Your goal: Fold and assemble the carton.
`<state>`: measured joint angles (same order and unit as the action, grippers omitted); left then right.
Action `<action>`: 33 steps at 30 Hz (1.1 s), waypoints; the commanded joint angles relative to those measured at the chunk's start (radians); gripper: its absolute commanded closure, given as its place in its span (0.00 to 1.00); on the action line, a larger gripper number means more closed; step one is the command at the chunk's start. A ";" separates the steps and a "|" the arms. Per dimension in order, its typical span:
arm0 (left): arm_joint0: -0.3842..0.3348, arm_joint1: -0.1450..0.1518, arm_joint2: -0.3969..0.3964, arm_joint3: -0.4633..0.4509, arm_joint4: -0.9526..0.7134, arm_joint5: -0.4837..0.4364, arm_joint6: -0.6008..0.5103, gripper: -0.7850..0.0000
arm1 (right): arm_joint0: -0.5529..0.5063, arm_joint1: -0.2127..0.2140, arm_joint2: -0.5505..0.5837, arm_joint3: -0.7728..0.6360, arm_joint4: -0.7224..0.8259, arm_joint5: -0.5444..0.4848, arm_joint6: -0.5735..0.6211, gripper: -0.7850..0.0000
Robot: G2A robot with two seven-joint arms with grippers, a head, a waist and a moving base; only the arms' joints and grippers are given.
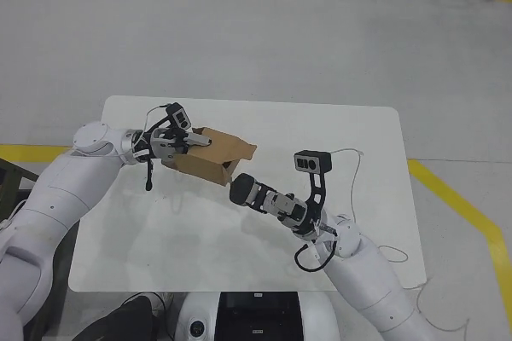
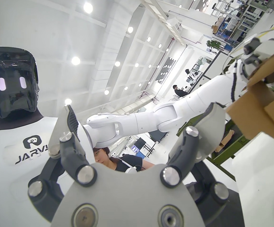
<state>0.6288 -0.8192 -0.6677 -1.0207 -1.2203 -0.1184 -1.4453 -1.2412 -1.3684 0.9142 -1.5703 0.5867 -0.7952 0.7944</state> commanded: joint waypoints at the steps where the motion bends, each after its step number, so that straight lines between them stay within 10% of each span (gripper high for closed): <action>1: 0.002 -0.004 -0.007 0.002 0.005 0.002 0.000 1.00 | 0.005 -0.004 -0.012 0.019 -0.012 -0.004 -0.014 0.00; 33: 0.066 -0.041 -0.150 0.005 0.079 0.050 -0.037 1.00 | -0.014 -0.017 -0.007 0.012 -0.035 -0.005 -0.155 0.00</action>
<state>0.6933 -0.8590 -0.8156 -1.0152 -1.1440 -0.0687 -1.4826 -1.2558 -1.3848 0.9083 -1.5592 0.5484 -0.7991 0.6377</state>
